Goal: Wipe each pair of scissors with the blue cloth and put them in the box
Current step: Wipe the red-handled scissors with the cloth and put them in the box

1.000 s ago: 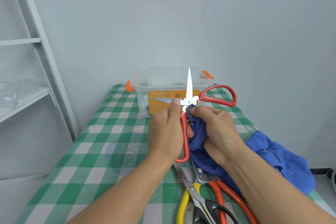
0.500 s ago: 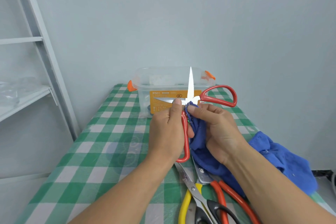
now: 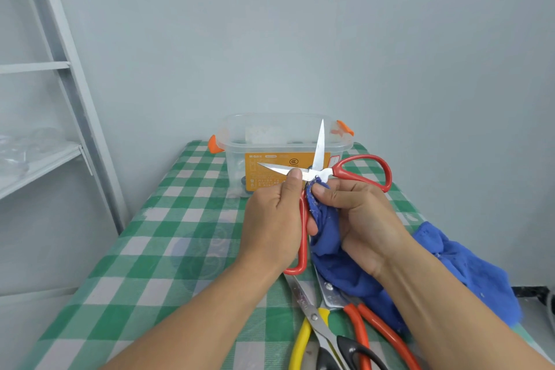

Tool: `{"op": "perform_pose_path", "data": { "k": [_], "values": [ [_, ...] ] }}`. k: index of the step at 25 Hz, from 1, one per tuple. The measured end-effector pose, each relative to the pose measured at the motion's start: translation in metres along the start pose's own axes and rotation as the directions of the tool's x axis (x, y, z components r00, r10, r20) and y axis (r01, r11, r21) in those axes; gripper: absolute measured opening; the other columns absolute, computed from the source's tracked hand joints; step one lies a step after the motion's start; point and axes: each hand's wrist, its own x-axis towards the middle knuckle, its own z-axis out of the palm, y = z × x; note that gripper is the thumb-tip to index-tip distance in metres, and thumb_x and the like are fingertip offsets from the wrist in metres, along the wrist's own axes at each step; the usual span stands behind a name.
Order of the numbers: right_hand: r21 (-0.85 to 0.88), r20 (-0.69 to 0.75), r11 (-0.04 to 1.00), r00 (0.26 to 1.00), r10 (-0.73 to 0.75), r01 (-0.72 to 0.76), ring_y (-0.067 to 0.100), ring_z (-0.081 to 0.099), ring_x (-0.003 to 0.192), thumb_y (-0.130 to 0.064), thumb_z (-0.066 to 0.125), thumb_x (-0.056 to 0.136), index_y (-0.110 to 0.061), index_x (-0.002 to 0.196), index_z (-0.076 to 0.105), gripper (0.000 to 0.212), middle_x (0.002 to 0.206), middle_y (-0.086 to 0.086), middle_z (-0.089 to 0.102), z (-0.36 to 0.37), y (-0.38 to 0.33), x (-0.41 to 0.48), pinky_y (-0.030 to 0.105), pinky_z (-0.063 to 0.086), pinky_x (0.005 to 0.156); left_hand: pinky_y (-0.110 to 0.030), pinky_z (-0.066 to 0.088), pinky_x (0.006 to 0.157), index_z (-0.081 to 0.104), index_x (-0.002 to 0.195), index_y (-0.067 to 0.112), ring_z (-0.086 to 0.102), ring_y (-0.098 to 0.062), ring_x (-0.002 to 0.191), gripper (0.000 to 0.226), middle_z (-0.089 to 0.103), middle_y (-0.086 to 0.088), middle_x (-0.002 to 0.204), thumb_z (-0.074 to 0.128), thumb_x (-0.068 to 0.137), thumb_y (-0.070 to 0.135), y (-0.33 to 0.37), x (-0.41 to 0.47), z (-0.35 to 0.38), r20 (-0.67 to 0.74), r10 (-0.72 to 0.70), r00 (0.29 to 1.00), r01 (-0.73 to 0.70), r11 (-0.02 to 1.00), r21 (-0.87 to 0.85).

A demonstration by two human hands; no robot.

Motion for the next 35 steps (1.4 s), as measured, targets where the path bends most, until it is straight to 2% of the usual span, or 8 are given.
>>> {"op": "perform_pose_path", "data": {
  "k": [7,12,15,19,22,25,30,35],
  "values": [
    [-0.006,0.001,0.999,0.999,0.052,-0.052,0.029,0.056,0.052,-0.003,0.069,0.081,0.007,0.083,0.060,0.014,0.061,0.017,0.059,0.0042,0.0011,0.0028,0.033,0.050,0.054,-0.033,0.051,0.065,0.061,0.054,0.007,0.064,-0.016,0.054,0.067,0.066,-0.002,0.051,0.037,0.106,0.042,-0.0021,-0.0025,0.0016,0.007,0.099,0.995,-0.099,0.989,0.108],
    [-0.025,-0.028,0.999,0.999,0.030,-0.031,0.028,0.055,0.049,-0.001,0.068,0.080,0.007,0.074,0.064,0.012,0.061,0.019,0.061,0.0013,-0.0004,0.0013,0.033,0.051,0.053,-0.029,0.047,0.054,0.059,0.052,0.011,0.058,-0.019,0.047,0.065,0.065,-0.007,0.050,0.040,0.106,0.041,-0.0041,0.0003,0.0012,0.000,0.034,0.999,-0.034,0.999,0.040],
    [-0.009,-0.036,1.000,0.999,0.018,-0.018,0.028,0.056,0.049,0.004,0.064,0.086,0.009,0.079,0.065,0.009,0.065,0.019,0.062,-0.0007,-0.0008,0.0003,0.033,0.052,0.054,-0.027,0.045,0.050,0.056,0.050,0.014,0.056,-0.017,0.045,0.064,0.065,-0.007,0.049,0.041,0.105,0.042,-0.0034,0.0018,-0.0006,-0.018,0.003,1.000,-0.002,1.000,0.021],
    [0.000,-0.101,1.000,0.995,0.022,-0.023,0.026,0.056,0.045,0.003,0.067,0.084,0.005,0.072,0.059,0.015,0.058,0.016,0.060,0.0036,0.0009,0.0013,0.029,0.050,0.048,-0.028,0.049,0.058,0.061,0.052,0.015,0.060,-0.015,0.049,0.066,0.066,-0.004,0.050,0.037,0.107,0.040,-0.0027,-0.0001,0.0032,0.000,0.062,0.998,-0.061,0.994,0.091],
    [0.033,-0.067,0.998,0.996,0.058,-0.056,0.021,0.059,0.045,0.004,0.067,0.085,0.006,0.081,0.064,0.006,0.060,0.014,0.062,0.0083,0.0006,0.0005,0.026,0.049,0.047,-0.032,0.050,0.062,0.067,0.059,0.016,0.064,-0.017,0.054,0.062,0.066,-0.003,0.051,0.035,0.108,0.038,-0.0052,-0.0020,0.0030,0.014,0.113,0.994,-0.113,0.987,0.118],
    [0.007,-0.056,0.999,0.997,0.044,-0.043,0.026,0.060,0.047,0.005,0.067,0.085,0.011,0.088,0.064,0.007,0.063,0.019,0.063,0.0047,0.0003,-0.0011,0.030,0.052,0.049,-0.031,0.047,0.060,0.061,0.050,0.015,0.061,-0.017,0.050,0.066,0.066,-0.004,0.050,0.037,0.108,0.037,-0.0068,0.0000,0.0011,0.010,0.088,0.996,-0.089,0.992,0.086],
    [-0.008,-0.041,1.000,0.999,0.004,-0.004,0.027,0.055,0.046,0.005,0.058,0.090,0.010,0.080,0.062,0.011,0.061,0.020,0.061,0.0000,-0.0030,-0.0025,0.030,0.051,0.050,-0.029,0.043,0.053,0.057,0.050,0.014,0.054,-0.017,0.044,0.064,0.065,-0.008,0.049,0.040,0.107,0.039,-0.0043,0.0024,0.0011,-0.019,0.016,1.000,-0.015,1.000,0.027],
    [0.045,-0.019,0.995,0.995,0.095,-0.094,0.025,0.058,0.048,0.001,0.066,0.086,0.005,0.093,0.059,0.011,0.064,0.017,0.058,0.0044,-0.0007,0.0013,0.030,0.050,0.050,-0.033,0.050,0.064,0.060,0.049,0.015,0.063,-0.016,0.052,0.067,0.066,-0.003,0.049,0.036,0.108,0.038,-0.0046,-0.0007,0.0027,0.012,0.100,0.995,-0.100,0.988,0.117]
  ]
}}
